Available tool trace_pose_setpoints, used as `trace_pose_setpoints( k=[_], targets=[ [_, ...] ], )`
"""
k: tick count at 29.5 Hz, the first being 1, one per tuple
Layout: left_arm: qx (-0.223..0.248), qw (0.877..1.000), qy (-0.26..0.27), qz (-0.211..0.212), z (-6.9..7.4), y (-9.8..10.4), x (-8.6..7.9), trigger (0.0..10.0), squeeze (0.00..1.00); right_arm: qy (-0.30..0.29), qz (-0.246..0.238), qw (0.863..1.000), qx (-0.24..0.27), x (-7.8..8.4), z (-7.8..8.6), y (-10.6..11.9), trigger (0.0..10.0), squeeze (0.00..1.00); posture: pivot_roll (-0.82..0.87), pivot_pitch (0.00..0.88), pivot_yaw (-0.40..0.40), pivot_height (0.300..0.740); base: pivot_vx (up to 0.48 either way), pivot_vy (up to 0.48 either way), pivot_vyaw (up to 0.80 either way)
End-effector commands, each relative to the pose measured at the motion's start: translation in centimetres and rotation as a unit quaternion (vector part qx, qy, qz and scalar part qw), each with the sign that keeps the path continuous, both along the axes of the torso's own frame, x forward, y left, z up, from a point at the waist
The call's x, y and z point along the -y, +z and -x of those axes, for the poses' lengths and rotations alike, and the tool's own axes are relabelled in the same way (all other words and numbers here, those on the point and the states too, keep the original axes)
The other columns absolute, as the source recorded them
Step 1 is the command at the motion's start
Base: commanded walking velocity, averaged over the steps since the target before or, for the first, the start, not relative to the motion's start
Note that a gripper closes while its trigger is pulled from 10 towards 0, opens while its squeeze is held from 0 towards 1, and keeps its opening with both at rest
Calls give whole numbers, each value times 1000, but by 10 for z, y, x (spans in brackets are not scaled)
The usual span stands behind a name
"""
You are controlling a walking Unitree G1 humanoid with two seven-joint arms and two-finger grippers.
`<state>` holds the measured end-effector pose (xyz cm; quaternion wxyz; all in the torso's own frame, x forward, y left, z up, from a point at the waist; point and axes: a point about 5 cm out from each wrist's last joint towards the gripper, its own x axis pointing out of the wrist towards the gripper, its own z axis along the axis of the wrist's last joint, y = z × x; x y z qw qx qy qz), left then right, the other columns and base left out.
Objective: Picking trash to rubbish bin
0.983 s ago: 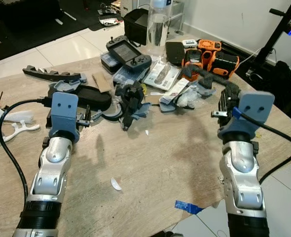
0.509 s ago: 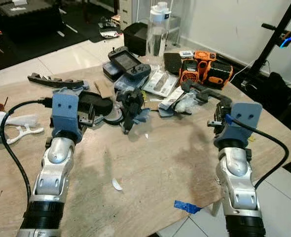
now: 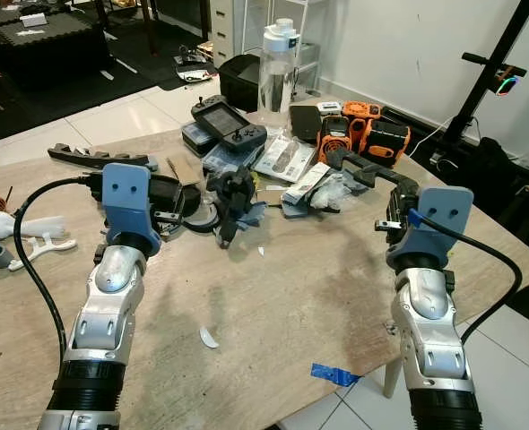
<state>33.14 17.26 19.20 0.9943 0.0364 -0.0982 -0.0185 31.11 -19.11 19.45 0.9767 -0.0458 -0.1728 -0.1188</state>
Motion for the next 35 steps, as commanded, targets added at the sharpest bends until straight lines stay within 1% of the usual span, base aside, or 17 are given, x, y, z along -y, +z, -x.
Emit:
trace_pose_setpoints(
  k=[1,3,13,35],
  targets=[
    [-1,1000,-9,3,-1,-1,4,10000,0,0,0,1000,-10,0,0,-7,10000,0,-26,82,36,740,0,0,0],
    [0,1000,-14,2,0,0,5,10000,0,1,-1,1000,-12,-1,1,-8,10000,0,-25,84,41,740,0,0,0],
    [-1,1000,-25,-7,1,-1,6,10000,0,-2,-6,1000,-15,-1,3,-11,10000,0,-22,90,47,740,-306,0,0],
    [-3,999,-35,-20,1,0,6,10000,0,-4,-13,1000,-17,-3,5,-14,10000,0,-15,102,57,740,-366,0,0]
  ],
)
